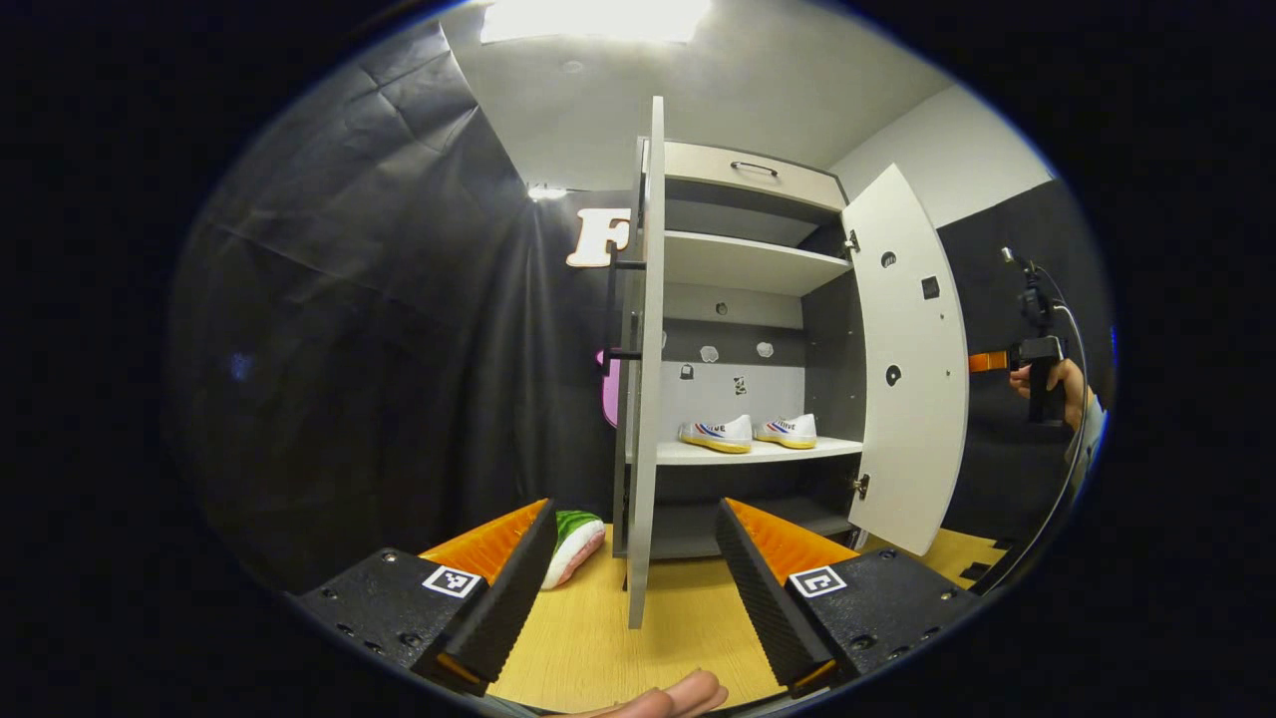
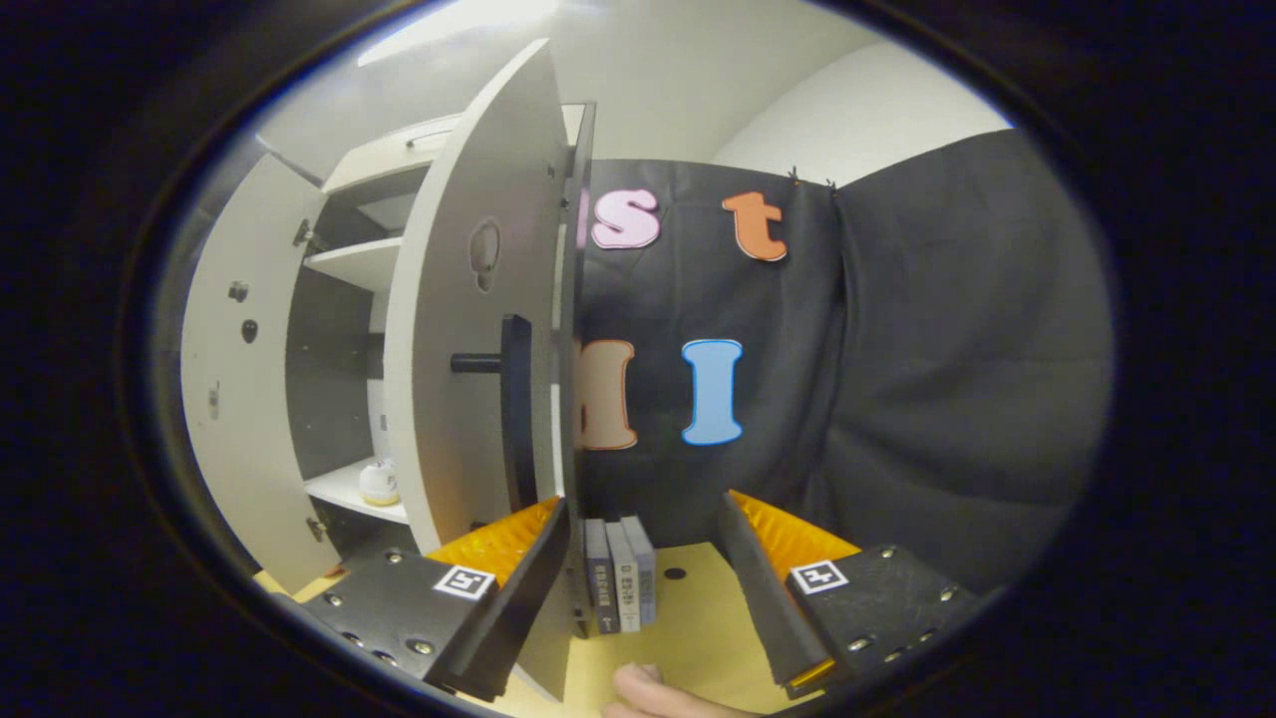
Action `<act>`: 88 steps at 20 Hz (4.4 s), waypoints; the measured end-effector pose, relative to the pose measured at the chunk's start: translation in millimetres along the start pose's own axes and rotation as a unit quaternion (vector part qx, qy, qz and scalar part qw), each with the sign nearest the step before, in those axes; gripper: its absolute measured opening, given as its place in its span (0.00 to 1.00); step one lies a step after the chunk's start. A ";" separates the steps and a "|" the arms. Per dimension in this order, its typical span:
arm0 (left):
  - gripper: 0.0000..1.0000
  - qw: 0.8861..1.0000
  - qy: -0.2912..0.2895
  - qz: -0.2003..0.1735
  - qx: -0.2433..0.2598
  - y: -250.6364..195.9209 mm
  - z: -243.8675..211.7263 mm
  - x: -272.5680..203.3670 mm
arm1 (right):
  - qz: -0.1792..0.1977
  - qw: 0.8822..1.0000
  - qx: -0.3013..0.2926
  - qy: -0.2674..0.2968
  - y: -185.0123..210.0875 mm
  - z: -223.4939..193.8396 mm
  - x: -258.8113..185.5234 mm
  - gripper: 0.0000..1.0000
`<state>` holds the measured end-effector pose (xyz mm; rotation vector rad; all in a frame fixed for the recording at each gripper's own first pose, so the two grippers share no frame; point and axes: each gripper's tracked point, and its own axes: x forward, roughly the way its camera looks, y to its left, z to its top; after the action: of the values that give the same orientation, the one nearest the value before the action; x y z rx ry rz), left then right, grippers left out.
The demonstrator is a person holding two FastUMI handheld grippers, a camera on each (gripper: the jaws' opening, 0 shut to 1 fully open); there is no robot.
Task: Grab one shoe with the right hand and put it into the shoe cabinet, grab the other shoe with the left hand and put it into the shoe cabinet; then close the right door with the right hand and the left door with the left hand.
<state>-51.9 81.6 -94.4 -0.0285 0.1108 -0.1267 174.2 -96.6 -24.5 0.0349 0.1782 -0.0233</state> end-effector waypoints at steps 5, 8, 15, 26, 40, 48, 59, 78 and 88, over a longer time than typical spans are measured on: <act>0.97 1.000 0.007 0.005 0.003 1.7 -4.0 5.2 | 0.037 0.999 -0.017 -0.011 47.0 0.6 3.7 0.89; 0.96 1.000 0.005 0.013 0.006 7.3 -0.8 5.3 | 0.053 0.998 -0.008 -0.011 77.8 -1.8 9.3 0.93; 0.94 0.999 0.017 0.045 0.011 42.9 -0.5 10.7 | 0.061 0.997 -0.011 -0.046 123.3 -9.7 4.4 0.97; 0.96 0.997 0.000 0.073 0.003 87.8 31.9 76.3 | 0.087 0.995 0.011 -0.050 133.5 -87.1 -97.2 0.94; 0.94 0.998 0.006 0.060 -0.001 113.6 82.0 166.7 | 0.101 0.994 -0.011 -0.038 158.5 -159.2 -177.9 0.97; 0.92 0.998 0.020 0.059 -0.002 104.1 85.9 173.9 | 0.073 0.997 -0.002 -0.036 142.5 -160.8 -171.3 0.94; 0.89 0.998 0.049 0.042 -0.014 85.1 86.2 176.6 | 0.063 0.996 0.052 -0.041 124.7 -152.9 -172.1 0.96; 0.94 0.996 0.072 0.002 -0.053 -14.4 76.3 229.4 | 0.041 0.997 0.051 -0.040 113.5 -151.0 -174.9 0.94; 0.94 0.997 0.066 -0.034 -0.029 -81.6 51.7 231.0 | 0.061 0.996 0.058 -0.029 118.3 -151.2 -173.3 0.96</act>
<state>171.4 -27.7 -65.1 -0.0817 0.2459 -0.1929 -20.0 30.7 -138.6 0.1600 0.1171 0.0865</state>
